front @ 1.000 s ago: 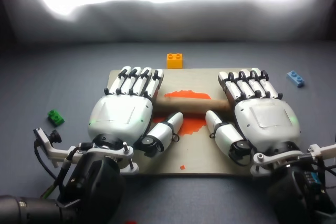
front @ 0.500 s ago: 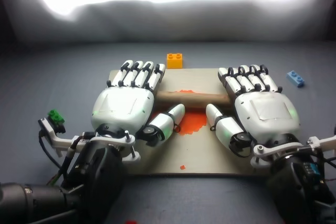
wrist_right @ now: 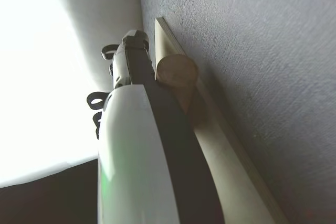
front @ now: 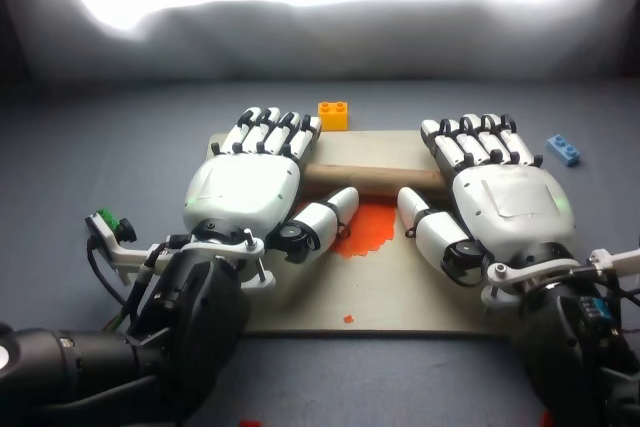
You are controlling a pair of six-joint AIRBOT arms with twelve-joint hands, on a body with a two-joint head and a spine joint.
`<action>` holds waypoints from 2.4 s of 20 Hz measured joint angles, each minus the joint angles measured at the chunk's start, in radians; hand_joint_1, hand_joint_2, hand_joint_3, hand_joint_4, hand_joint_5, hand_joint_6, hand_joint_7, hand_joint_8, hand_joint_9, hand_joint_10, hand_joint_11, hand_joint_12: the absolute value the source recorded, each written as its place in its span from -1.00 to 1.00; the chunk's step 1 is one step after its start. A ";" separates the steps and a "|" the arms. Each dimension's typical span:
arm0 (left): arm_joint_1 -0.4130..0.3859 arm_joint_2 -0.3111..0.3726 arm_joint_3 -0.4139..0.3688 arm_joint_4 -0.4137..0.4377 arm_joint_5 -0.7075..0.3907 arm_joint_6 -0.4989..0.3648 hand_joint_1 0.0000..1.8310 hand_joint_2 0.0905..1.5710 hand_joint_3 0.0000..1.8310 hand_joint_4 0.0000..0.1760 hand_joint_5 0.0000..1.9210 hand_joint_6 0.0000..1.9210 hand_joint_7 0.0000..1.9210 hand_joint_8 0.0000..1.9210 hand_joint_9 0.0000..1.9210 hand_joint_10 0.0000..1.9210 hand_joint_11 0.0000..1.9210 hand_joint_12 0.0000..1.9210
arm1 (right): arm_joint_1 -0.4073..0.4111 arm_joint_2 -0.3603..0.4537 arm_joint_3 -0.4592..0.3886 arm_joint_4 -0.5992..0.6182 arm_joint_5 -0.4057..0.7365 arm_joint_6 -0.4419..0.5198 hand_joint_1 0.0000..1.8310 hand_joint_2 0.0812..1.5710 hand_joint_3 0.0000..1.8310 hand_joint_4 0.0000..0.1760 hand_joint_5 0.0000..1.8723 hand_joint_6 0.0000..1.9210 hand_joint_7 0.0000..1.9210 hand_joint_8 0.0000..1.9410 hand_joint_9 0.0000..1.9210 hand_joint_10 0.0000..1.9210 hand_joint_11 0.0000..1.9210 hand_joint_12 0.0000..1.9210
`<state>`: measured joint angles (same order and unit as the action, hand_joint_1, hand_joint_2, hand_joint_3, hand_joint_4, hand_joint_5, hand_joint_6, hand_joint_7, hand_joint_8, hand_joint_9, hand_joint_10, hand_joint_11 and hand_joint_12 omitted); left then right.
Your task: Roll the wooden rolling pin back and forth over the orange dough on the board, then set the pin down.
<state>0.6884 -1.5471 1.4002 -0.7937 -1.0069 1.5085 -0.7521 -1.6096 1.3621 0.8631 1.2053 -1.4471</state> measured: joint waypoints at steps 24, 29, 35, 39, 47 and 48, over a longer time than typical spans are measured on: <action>-0.050 -0.034 0.104 -0.015 0.065 -0.018 -1.00 0.82 -1.00 -1.00 -0.88 -1.00 -0.90 -1.00 -0.95 -1.00 -1.00 -0.98 | 0.020 0.001 0.064 -0.003 -0.068 0.046 -1.00 0.82 -1.00 -1.00 -0.80 -1.00 -0.80 -1.00 -0.86 -1.00 -1.00 -0.77; -0.051 -0.034 0.104 -0.016 0.070 -0.018 -1.00 0.81 -1.00 -1.00 -0.88 -1.00 -0.89 -0.99 -0.95 -0.99 -0.99 -1.00 | 0.022 0.001 0.067 -0.003 -0.073 0.053 -1.00 0.82 -1.00 -1.00 -0.79 -1.00 -0.80 -1.00 -0.86 -1.00 -1.00 -0.76; -0.051 -0.033 0.098 -0.013 0.071 -0.023 -1.00 0.82 -1.00 -1.00 -0.87 -0.99 -0.89 -1.00 -0.93 -0.99 -0.98 -0.99 | 0.022 0.001 0.067 -0.003 -0.073 0.053 -1.00 0.81 -1.00 -1.00 -0.77 -1.00 -0.78 -1.00 -0.84 -1.00 -1.00 -0.72; -0.051 -0.033 0.093 -0.002 0.073 -0.033 -1.00 0.82 -1.00 -1.00 -0.81 -1.00 -0.83 -0.98 -0.88 -1.00 -0.99 -0.79 | 0.022 0.001 0.067 -0.003 -0.073 0.053 -1.00 0.82 -1.00 -1.00 -0.77 -1.00 -0.77 -1.00 -0.82 -0.99 -1.00 -0.68; -0.051 -0.033 0.088 0.002 0.064 -0.034 -1.00 0.82 -1.00 -1.00 -0.73 -1.00 -0.72 -1.00 -0.78 -0.99 -1.00 -0.63 | 0.022 0.001 0.067 -0.006 -0.063 0.051 -1.00 0.82 -1.00 -1.00 -0.62 -0.99 -0.59 -0.99 -0.68 -0.99 -1.00 -0.37; -0.051 -0.033 0.088 0.002 0.064 -0.034 -1.00 0.82 -1.00 -1.00 -0.73 -1.00 -0.72 -0.99 -0.79 -0.99 -1.00 -0.63 | 0.022 0.001 0.067 -0.007 -0.061 0.051 -1.00 0.83 -1.00 -1.00 -0.62 -0.99 -0.59 -0.99 -0.67 -0.99 -1.00 -0.36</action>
<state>0.6376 -1.5803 1.4883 -0.7921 -0.9428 1.4750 -0.7300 -1.6085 1.4292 0.8562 1.1439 -1.3956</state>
